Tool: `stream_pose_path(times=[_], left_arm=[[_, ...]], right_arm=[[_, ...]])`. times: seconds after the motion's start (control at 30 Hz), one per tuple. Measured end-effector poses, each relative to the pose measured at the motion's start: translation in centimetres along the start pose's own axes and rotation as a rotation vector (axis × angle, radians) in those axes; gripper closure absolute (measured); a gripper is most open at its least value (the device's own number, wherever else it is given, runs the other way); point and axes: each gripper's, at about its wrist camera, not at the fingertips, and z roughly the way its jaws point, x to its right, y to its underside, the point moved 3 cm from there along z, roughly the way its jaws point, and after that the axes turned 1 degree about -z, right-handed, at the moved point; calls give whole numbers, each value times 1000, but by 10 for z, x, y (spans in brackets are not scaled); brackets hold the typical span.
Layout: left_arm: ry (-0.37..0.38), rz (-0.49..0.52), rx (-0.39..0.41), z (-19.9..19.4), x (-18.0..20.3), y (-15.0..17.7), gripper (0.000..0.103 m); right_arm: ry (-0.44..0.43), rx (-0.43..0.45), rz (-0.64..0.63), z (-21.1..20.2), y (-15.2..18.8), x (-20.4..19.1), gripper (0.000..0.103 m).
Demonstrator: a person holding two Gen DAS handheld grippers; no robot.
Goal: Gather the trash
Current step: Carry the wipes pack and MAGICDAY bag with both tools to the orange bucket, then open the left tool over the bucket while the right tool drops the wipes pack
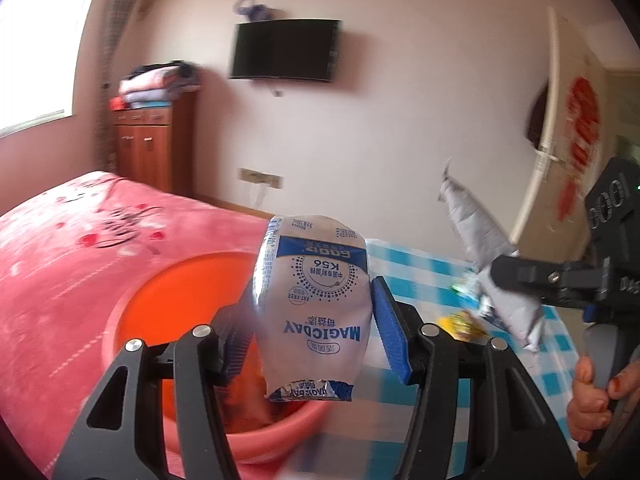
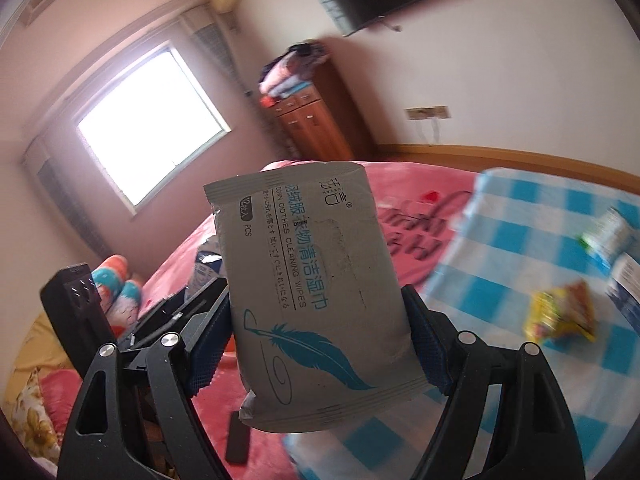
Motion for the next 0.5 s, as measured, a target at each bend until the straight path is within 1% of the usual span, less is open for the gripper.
stream_pose_path(times=[0.13, 0.27, 0.47, 0.5], left_arm=[[-58, -40, -16, 6, -30, 3, 46], [-74, -75, -43, 15, -51, 12, 46], [-94, -97, -86, 28, -69, 26, 46], [-100, -100, -97, 30, -72, 28, 42]], right_arm=[[-36, -25, -45, 28, -12, -28, 23], [-53, -63, -87, 62, -17, -49, 23], [-59, -104, -117, 104, -17, -63, 22], [-54, -107, -120, 108, -17, -63, 21]])
